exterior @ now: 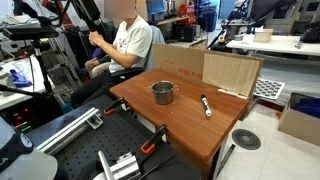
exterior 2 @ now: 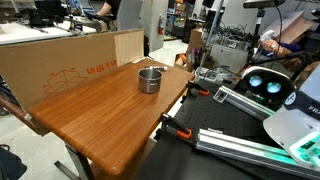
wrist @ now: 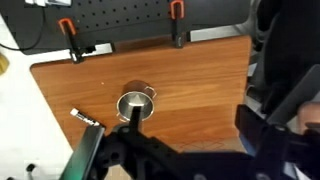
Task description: Pick up the pen from the table and put it in the silver pot
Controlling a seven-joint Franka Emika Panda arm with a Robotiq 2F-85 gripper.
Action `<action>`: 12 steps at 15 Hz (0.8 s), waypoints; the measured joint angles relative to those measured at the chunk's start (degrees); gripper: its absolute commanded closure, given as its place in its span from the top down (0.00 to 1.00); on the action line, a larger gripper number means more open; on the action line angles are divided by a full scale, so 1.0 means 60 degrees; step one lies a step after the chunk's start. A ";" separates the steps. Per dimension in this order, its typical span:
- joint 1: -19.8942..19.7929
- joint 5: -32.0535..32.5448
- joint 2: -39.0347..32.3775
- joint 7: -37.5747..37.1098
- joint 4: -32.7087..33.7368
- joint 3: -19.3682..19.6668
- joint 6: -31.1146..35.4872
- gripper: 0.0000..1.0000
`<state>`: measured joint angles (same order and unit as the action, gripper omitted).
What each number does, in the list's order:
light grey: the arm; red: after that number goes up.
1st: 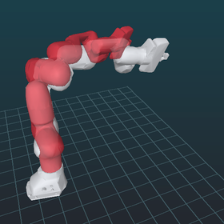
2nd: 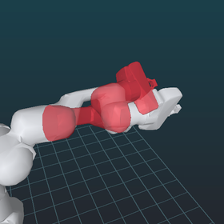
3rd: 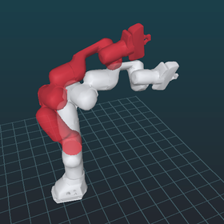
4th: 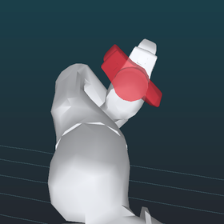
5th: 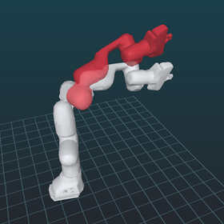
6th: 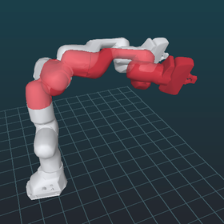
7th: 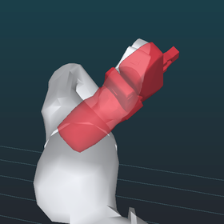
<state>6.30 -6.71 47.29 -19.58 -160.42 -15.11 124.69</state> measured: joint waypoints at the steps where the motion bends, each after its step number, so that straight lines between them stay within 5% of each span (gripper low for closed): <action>1: -0.0088 0.0231 -0.0045 0.0205 0.0008 0.0045 0.0000 1.00; 12: -0.1168 0.2976 -0.2358 0.2686 0.1401 0.1096 -0.0210 1.00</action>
<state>-0.70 11.15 33.14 -3.47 -152.01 -8.54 123.43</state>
